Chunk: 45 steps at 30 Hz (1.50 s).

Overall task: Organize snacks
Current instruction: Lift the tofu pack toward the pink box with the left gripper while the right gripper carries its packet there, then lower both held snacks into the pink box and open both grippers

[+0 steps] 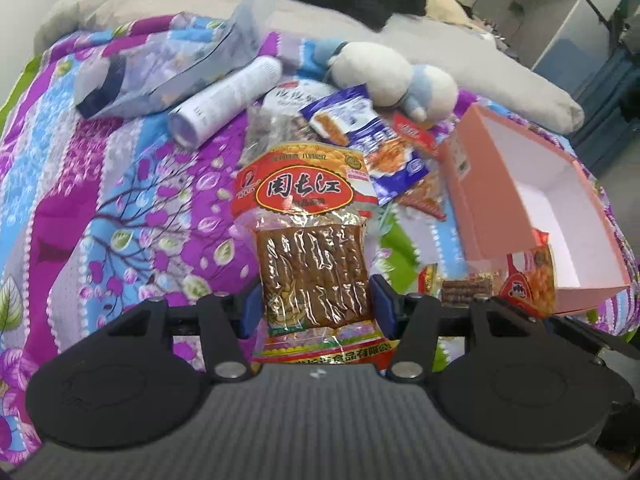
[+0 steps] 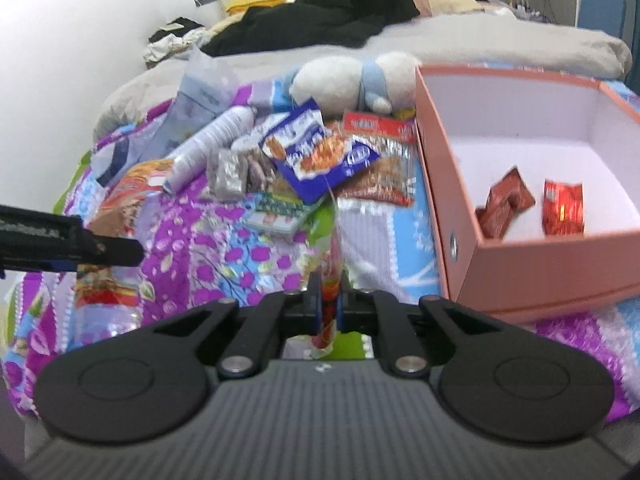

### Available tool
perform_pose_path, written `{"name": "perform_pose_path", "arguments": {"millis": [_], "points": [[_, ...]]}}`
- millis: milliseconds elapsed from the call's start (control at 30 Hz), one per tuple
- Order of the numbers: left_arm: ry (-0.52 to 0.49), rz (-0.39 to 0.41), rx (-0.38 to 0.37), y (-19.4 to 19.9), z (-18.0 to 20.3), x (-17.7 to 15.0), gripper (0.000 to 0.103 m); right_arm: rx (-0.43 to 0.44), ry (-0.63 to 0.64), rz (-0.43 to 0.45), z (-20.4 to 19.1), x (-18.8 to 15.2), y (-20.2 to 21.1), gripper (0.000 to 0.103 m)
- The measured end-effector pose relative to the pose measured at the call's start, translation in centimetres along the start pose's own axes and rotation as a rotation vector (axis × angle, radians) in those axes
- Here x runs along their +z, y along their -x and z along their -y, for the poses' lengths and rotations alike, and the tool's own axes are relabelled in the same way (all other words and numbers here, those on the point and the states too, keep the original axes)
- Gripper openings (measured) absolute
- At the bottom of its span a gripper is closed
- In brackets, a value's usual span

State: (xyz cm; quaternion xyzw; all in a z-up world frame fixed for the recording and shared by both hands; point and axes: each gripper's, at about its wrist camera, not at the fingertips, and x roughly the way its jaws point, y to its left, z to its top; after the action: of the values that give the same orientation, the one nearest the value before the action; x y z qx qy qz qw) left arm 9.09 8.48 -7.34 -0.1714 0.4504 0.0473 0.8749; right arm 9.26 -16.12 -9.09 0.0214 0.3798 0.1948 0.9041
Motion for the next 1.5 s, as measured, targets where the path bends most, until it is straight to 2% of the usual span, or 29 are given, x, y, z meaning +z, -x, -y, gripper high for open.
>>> {"name": "perform_pose_path", "arguments": {"millis": [500,1000,1233,1500], "points": [[-0.088,0.084,-0.074,3.5,5.8,5.3,0.061,-0.023,0.022,0.146,0.9,6.4,5.1,0.009],[-0.189,0.159,-0.176,5.2,14.9,9.9,0.061,-0.1,-0.025,0.277,5.9,11.4,9.1,0.009],[-0.244,0.126,-0.22,2.8,19.7,10.8,0.061,-0.148,-0.075,0.278,10.0,11.9,9.1,0.009],[-0.297,0.033,-0.242,-4.0,24.2,11.3,0.061,-0.205,-0.139,0.213,15.1,11.1,6.3,0.009]]}}
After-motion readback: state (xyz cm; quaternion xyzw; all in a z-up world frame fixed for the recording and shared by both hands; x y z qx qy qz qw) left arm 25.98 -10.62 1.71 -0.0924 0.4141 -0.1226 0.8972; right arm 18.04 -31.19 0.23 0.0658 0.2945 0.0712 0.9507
